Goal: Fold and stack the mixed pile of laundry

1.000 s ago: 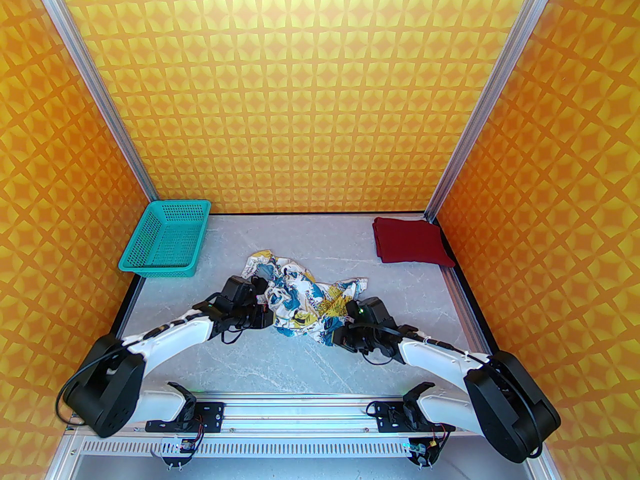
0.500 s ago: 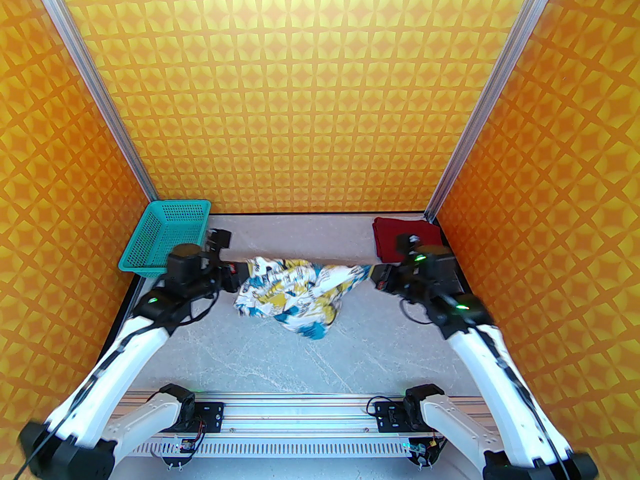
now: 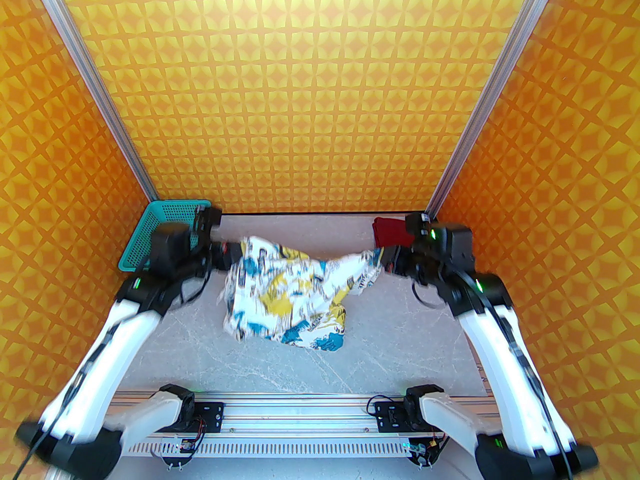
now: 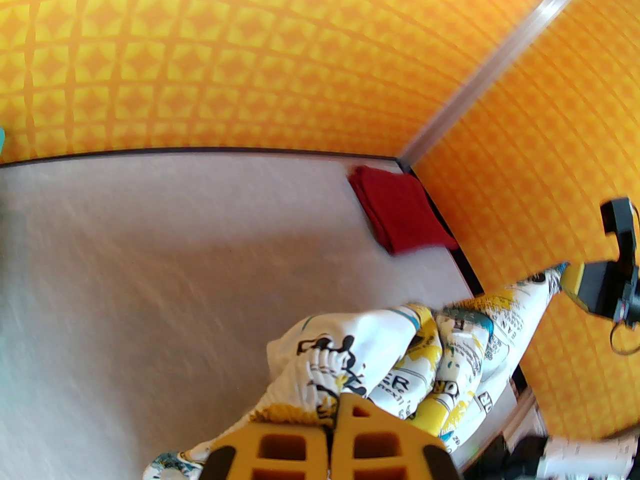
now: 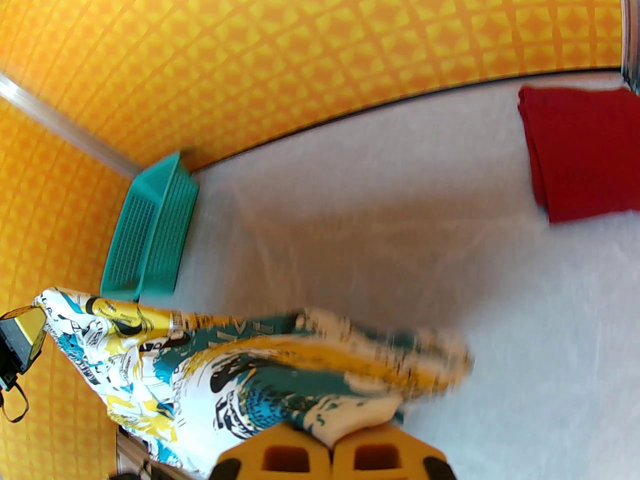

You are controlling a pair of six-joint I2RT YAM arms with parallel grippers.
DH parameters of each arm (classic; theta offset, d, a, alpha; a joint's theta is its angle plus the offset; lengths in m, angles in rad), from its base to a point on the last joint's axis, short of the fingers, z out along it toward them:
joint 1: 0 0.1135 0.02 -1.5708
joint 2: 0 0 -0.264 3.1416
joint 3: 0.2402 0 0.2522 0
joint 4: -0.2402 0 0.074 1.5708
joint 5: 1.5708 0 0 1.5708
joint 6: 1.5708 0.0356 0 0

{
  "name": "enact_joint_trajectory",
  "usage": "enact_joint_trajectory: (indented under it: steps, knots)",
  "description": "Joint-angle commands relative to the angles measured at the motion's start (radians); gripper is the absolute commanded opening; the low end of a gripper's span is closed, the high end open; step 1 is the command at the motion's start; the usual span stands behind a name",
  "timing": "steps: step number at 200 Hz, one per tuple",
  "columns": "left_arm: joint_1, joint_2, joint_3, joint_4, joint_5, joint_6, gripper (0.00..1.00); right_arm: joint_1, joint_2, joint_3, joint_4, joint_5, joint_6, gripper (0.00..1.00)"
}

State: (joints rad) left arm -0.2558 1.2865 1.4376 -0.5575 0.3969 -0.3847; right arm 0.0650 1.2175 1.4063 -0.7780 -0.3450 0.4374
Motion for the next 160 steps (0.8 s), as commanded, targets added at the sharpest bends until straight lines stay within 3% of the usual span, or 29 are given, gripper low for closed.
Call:
enact_joint_trajectory:
  steps: [1, 32, 105, 138, 160]
  knots:
    - [0.040, 0.097, 0.240, 0.054, 0.002, 0.000, 0.00, -0.064, 0.115, 0.156, 0.185, -0.083, 0.089, 0.00]
    - [0.043, 0.037, 0.363, 0.045, 0.006, 0.064, 0.00, -0.071, 0.107, 0.348, 0.141, -0.074, 0.051, 0.00]
    - [0.032, -0.318, 0.302, -0.023, 0.142, 0.093, 0.00, -0.072, -0.252, 0.302, 0.019, -0.024, -0.043, 0.00]
    - [0.032, -0.292, 0.346, -0.085, 0.141, 0.077, 0.00, -0.071, -0.235, 0.367, -0.059, 0.027, -0.050, 0.00]
    - [0.033, -0.191, 0.311, -0.097, 0.131, 0.061, 0.00, -0.071, -0.150, 0.303, -0.021, -0.025, -0.014, 0.00]
